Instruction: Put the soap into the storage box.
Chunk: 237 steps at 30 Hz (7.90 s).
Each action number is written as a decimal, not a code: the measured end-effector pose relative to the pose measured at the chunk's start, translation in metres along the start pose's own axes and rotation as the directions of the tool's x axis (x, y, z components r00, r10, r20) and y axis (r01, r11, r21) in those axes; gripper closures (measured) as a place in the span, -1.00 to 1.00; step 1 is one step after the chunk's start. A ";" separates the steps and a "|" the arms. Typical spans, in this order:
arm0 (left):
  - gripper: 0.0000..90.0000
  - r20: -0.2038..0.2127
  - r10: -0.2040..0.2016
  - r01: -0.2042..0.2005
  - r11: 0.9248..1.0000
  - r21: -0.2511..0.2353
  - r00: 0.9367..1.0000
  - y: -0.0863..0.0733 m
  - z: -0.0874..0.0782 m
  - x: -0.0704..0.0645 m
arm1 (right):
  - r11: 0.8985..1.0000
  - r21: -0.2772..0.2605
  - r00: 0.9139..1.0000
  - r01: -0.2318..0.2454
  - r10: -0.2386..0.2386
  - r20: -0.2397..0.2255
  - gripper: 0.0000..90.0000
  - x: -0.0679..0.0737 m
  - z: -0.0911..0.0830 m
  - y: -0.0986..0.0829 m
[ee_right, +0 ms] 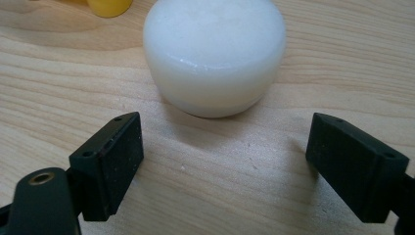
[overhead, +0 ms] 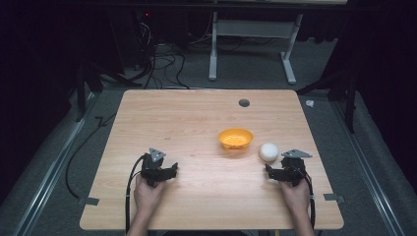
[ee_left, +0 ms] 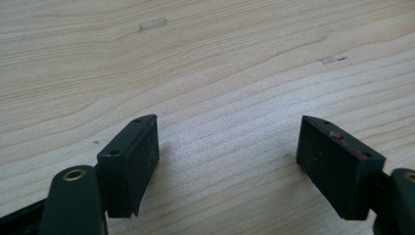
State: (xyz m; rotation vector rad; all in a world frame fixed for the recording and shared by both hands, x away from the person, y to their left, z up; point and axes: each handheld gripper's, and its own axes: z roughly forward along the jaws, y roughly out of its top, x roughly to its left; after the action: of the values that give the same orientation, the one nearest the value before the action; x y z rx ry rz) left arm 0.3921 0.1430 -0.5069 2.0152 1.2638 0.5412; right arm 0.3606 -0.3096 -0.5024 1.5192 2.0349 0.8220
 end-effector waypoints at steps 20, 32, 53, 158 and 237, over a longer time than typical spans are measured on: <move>-0.46 0.000 -0.001 0.001 1.000 -0.001 1.000 0.000 0.000 0.000 | 1.000 -0.004 1.000 -0.002 0.002 0.002 -0.64 0.001 0.000 0.000; -0.46 0.003 0.000 0.000 1.000 0.001 1.000 0.000 0.000 0.000 | 1.000 -0.004 1.000 -0.005 0.005 0.003 -0.64 0.001 0.000 0.000; -0.46 0.004 -0.001 0.001 1.000 0.000 1.000 0.000 0.000 0.000 | 1.000 -0.018 1.000 -0.010 0.010 -0.017 -0.59 0.003 -0.005 0.004; -0.47 0.007 0.001 -0.001 1.000 0.001 1.000 0.000 0.000 0.000 | 1.000 -0.026 0.999 -0.014 0.013 -0.031 -0.45 0.007 0.015 0.045; -0.47 0.008 0.001 -0.001 1.000 0.001 1.000 0.000 0.000 0.000 | 0.993 -0.094 0.984 0.066 -0.081 -0.159 -0.45 0.047 -0.007 0.092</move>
State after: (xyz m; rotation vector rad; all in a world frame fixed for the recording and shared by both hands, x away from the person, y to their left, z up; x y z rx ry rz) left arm 0.3919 0.1431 -0.5067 2.0168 1.2588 0.5327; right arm 0.4057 -0.2461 -0.4335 1.3595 2.1257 1.0217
